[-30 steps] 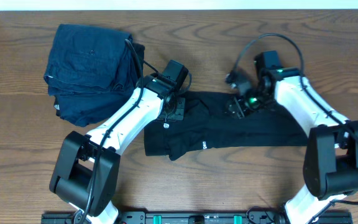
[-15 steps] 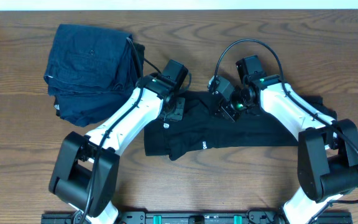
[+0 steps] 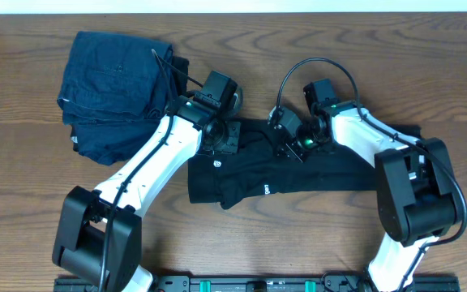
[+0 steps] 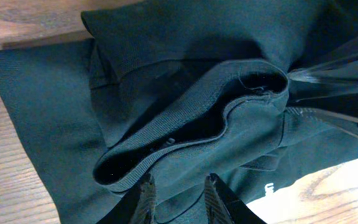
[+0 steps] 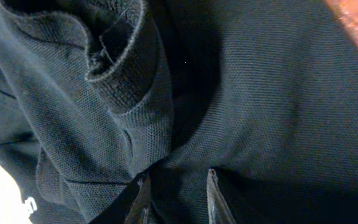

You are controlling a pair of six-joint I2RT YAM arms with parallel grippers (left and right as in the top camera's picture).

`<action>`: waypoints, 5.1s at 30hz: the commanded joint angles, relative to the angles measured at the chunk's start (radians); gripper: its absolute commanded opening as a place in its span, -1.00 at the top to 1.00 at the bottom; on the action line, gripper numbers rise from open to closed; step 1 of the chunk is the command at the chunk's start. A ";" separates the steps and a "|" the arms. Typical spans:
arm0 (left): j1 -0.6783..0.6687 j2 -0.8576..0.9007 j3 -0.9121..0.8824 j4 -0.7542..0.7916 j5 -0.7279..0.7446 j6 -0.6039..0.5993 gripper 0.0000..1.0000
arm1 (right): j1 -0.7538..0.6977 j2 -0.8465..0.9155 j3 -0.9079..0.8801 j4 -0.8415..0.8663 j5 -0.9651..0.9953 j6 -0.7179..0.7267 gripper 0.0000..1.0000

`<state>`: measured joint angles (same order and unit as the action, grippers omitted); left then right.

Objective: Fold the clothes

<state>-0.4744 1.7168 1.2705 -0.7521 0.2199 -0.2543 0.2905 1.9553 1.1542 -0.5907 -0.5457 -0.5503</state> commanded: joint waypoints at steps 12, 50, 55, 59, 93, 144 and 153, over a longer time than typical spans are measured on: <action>0.001 -0.003 -0.006 -0.010 0.016 0.010 0.42 | 0.004 -0.026 0.055 -0.143 -0.125 -0.035 0.55; 0.001 -0.003 -0.006 -0.014 0.004 0.010 0.41 | -0.069 -0.023 0.157 -0.399 0.018 -0.187 0.33; 0.001 -0.001 -0.006 -0.014 0.004 0.010 0.41 | -0.082 -0.023 0.078 -0.294 0.002 -0.187 -0.01; 0.001 0.003 -0.006 -0.014 0.004 0.010 0.41 | -0.083 -0.023 0.042 -0.246 -0.045 -0.188 -0.16; 0.001 0.003 -0.006 -0.020 0.004 0.010 0.41 | -0.096 -0.026 0.091 -0.433 -0.117 -0.183 0.22; 0.001 0.003 -0.007 -0.021 0.004 0.010 0.41 | -0.157 -0.024 0.008 -0.517 -0.140 -0.090 -0.01; 0.001 0.003 -0.006 -0.025 0.004 0.010 0.41 | -0.135 -0.023 -0.126 -0.370 -0.124 -0.067 -0.03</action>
<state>-0.4744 1.7168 1.2701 -0.7731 0.2298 -0.2543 0.1398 1.9465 1.0760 -0.9768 -0.6651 -0.6388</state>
